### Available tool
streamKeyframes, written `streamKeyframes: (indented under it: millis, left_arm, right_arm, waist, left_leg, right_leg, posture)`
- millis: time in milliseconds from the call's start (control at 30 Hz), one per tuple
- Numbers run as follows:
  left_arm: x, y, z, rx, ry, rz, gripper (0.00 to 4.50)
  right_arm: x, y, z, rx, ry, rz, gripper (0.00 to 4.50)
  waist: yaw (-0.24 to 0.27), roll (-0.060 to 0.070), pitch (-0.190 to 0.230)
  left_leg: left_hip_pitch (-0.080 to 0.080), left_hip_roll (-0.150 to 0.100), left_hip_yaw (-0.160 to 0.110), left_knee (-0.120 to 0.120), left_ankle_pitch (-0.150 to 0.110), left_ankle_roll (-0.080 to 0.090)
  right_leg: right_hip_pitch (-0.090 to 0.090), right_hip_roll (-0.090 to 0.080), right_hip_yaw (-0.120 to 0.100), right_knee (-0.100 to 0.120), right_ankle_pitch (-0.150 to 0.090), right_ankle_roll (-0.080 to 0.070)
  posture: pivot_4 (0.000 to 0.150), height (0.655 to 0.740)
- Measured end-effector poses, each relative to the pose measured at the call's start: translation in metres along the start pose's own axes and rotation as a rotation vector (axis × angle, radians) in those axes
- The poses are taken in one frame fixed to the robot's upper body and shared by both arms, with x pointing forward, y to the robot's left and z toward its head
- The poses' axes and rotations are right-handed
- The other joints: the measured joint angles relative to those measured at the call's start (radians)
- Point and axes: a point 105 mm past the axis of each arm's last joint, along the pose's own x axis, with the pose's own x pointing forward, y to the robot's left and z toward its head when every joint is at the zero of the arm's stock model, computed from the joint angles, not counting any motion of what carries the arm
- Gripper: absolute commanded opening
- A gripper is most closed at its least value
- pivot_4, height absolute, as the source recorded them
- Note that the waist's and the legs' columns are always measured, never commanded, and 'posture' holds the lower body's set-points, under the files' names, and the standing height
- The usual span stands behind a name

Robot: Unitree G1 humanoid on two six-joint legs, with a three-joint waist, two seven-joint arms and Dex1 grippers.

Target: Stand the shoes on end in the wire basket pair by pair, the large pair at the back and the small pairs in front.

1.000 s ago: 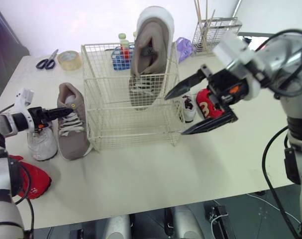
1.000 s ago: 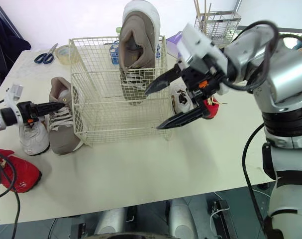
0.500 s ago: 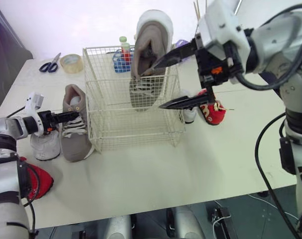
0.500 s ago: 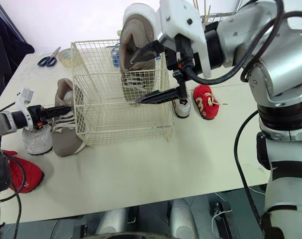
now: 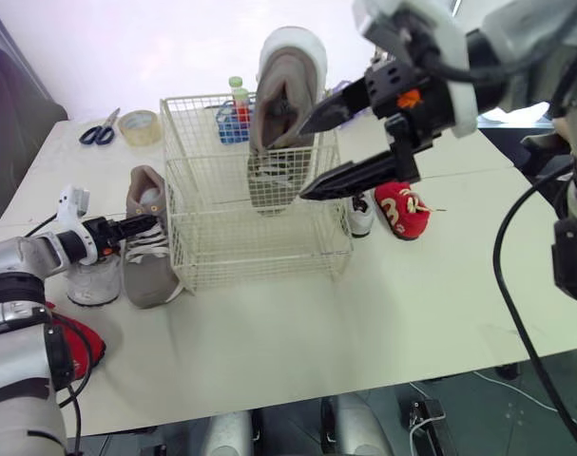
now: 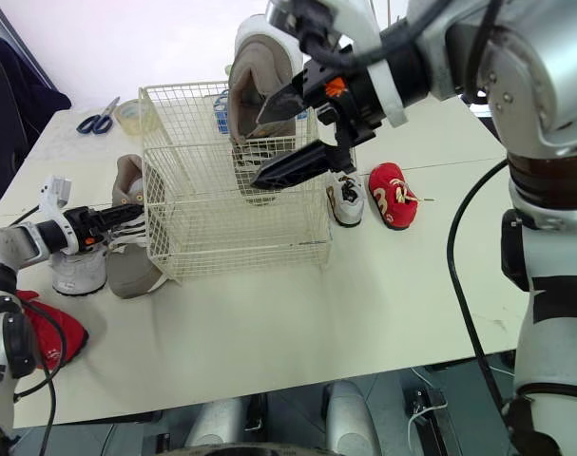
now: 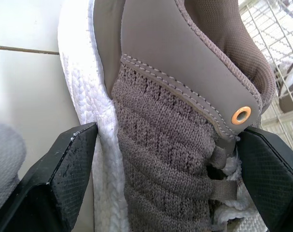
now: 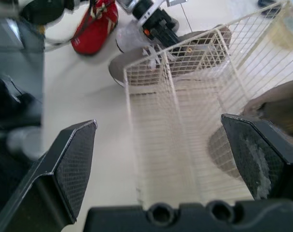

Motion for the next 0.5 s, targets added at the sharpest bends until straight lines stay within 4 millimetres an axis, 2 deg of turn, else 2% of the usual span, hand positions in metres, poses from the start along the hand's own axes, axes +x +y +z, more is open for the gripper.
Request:
streamKeyframes:
  millis: [100, 167, 300, 400, 500]
  left_arm:
    - [0.000, 0.002, -0.002, -0.014, -0.019, 0.010, 3.65]
    - [0.001, 0.004, -0.004, -0.024, -0.030, 0.024, 2.71]
    - [0.001, 0.006, -0.008, -0.043, -0.054, 0.025, 1.23]
    - [-0.001, 0.009, -0.010, -0.059, -0.068, 0.033, 0.81]
    - [-0.002, 0.007, -0.011, -0.057, -0.078, 0.025, 0.76]
  right_arm:
    - [0.001, 0.006, 0.001, 0.116, -0.020, 0.032, 4.50]
    - [0.002, 0.009, 0.000, 0.159, -0.035, 0.052, 4.50]
    - [0.016, 0.012, -0.028, 0.269, -0.123, 0.110, 4.50]
    - [0.032, 0.016, -0.043, 0.330, -0.221, 0.121, 4.50]
    - [0.026, 0.018, -0.068, 0.403, -0.272, 0.079, 4.50]
  waist:
    - [-0.002, 0.000, -0.003]
    - [-0.003, 0.000, -0.004]
    - [-0.003, -0.008, -0.009]
    - [-0.005, -0.008, -0.009]
    - [-0.001, -0.009, -0.010]
  left_leg:
    - [0.000, 0.000, 0.000, 0.000, -0.001, 0.001]
    - [0.000, 0.000, -0.001, 0.000, -0.001, 0.001]
    - [0.004, 0.000, 0.000, -0.001, -0.001, 0.002]
    - [0.007, 0.000, -0.001, -0.002, -0.002, 0.003]
    - [0.007, 0.000, -0.001, -0.002, -0.003, 0.004]
  right_leg:
    - [0.000, 0.000, 0.000, 0.000, 0.000, 0.000]
    - [0.000, 0.000, 0.000, 0.000, 0.000, 0.000]
    - [0.006, 0.000, 0.000, -0.004, 0.000, 0.000]
    - [0.008, -0.001, 0.000, -0.004, 0.000, 0.000]
    - [0.010, -0.001, 0.000, -0.007, 0.000, 0.000]
  posture:
    - [0.150, 0.7400]
    - [0.150, 0.7400]
    - [0.150, 0.7400]
    - [0.150, 0.7400]
    - [0.150, 0.7400]
